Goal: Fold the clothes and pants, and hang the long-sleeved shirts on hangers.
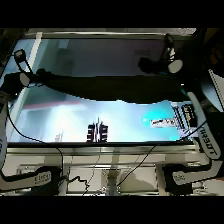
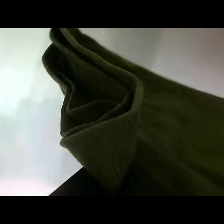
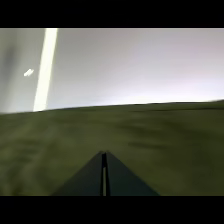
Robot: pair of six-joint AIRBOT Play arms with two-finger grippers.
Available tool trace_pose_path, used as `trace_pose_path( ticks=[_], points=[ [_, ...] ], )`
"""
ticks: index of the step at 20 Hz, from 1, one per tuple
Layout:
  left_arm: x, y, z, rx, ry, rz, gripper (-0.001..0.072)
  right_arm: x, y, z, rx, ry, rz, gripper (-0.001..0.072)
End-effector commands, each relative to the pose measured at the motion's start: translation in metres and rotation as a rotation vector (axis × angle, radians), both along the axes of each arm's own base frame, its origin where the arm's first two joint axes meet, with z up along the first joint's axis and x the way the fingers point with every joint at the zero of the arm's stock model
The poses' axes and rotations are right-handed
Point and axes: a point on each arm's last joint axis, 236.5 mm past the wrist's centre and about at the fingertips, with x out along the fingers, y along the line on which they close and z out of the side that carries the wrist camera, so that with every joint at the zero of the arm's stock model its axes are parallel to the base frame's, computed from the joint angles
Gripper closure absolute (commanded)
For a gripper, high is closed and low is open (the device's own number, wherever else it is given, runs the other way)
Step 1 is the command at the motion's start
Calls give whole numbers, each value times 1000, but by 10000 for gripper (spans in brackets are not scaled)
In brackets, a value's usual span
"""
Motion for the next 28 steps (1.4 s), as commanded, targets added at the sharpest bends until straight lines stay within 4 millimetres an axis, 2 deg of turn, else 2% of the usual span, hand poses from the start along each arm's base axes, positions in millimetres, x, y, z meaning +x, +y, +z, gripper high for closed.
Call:
trace_pose_path(
  ticks=[1, 3, 5, 7, 9, 11, 13, 15, 17, 19, 20, 22, 26, 28],
  points=[
    [-8, -24, 51, 94, -96, -125, 694, -18, 110, -20, 35, 33, 151, 689],
    [-10, -42, 79, 94, -170, -156, 694, -29, 162, -36, 56, 90, 222, 689],
    [-11, -61, 100, 95, -233, -192, 694, -47, 210, -54, 59, 145, 307, 689],
    [-11, -78, 107, 91, -260, -225, 693, -74, 253, -70, 63, 189, 391, 689],
    [-10, -95, 112, 88, -285, -257, 693, -101, 287, -95, 51, 229, 440, 689],
    [-6, -106, 129, 86, -355, -272, 693, -125, 300, -125, 38, 318, 463, 689],
    [1, -114, 151, 83, -453, -278, 693, -148, 309, -138, 41, 388, 502, 689],
    [5, -123, 157, 79, -494, -290, 693, -163, 322, -131, 95, 423, 530, 689],
    [7, -128, 148, 76, -474, -301, 693, -163, 322, -127, 104, 426, 532, 688],
    [6, -138, 137, 64, -443, -317, 693, -139, 294, -135, 30, 401, 503, 688],
    [4, -145, 131, 43, -422, -325, 693, -123, 272, -138, -7, 400, 479, 688],
    [-3, -168, 118, -19, -370, -353, 693, -89, 216, -136, -41, 428, 409, 687],
    [-25, -233, 73, -135, -217, -450, 693, -18, 92, -97, 7, 425, 209, 686],
    [-39, -272, 42, -181, -129, -509, 693, 6, 33, -69, 33, 392, 116, 687]
  ],
)
